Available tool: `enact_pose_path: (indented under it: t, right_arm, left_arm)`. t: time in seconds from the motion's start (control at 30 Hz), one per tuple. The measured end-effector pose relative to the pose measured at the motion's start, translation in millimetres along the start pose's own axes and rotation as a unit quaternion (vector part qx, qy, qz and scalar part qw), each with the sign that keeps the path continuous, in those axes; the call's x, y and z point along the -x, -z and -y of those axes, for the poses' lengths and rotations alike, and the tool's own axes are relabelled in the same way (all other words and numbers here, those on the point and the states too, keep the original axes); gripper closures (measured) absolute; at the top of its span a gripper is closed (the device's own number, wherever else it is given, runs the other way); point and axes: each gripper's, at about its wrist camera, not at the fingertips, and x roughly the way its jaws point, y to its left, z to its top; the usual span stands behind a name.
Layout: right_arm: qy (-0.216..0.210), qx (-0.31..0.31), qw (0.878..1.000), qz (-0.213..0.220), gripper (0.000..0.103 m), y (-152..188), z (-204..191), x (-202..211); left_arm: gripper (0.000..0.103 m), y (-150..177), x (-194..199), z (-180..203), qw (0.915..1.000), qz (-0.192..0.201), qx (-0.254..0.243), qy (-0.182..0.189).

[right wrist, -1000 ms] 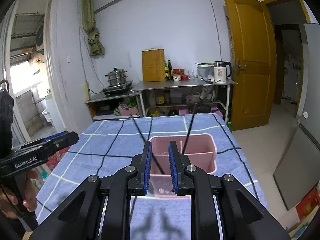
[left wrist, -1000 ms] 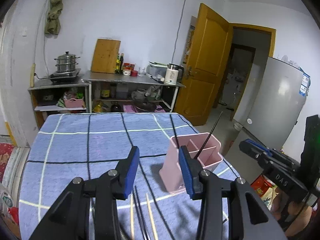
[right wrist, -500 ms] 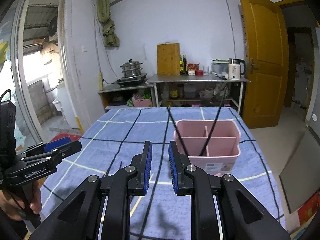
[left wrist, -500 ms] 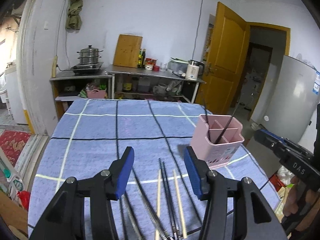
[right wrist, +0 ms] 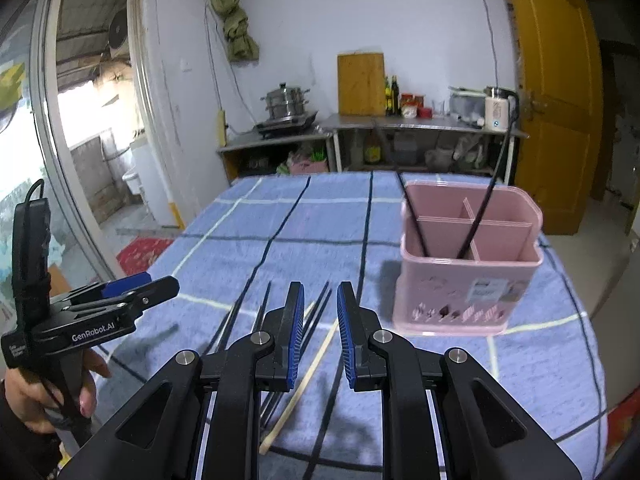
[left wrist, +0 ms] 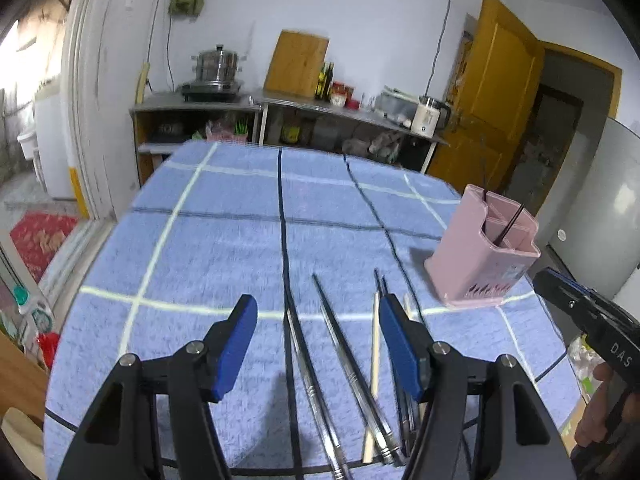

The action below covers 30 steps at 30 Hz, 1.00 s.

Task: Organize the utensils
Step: 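Move both tools back down to the remaining chopsticks on the cloth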

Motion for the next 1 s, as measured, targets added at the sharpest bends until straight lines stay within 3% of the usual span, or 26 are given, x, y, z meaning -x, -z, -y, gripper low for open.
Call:
enact_pose_path:
  t: [0.27, 0.43, 0.53, 0.7, 1.0]
  right_arm:
    - [-0.019, -0.007, 0.998, -0.054, 0.085, 23.0, -6.0, -45.2]
    - [-0.032, -0.019, 0.996, -0.077, 0.086, 30.9, -6.2, -64.8]
    - [-0.032, -0.03, 0.995, -0.09, 0.086, 33.5, -2.4, -76.8]
    - [-0.026, -0.039, 0.993, -0.105, 0.086, 37.3, -0.7, -95.0]
    - [-0.025, -0.042, 0.992, -0.121, 0.086, 35.5, -2.1, -121.8]
  left_arm:
    - [0.04, 25.5, -42.8, -19.9, 0.9983, -0.055, 0.02, -0.004]
    - [0.062, 30.3, -66.5, -20.2, 0.9965, -0.079, 0.019, 0.018]
    - [0.069, 30.4, -80.4, -22.6, 0.9949, -0.097, 0.024, 0.012]
    - [0.07, 33.9, -91.1, -26.0, 0.9934, -0.11, 0.035, 0.003]
    - [0.07, 32.1, -97.0, -17.0, 0.9946, -0.1, 0.009, -0.026]
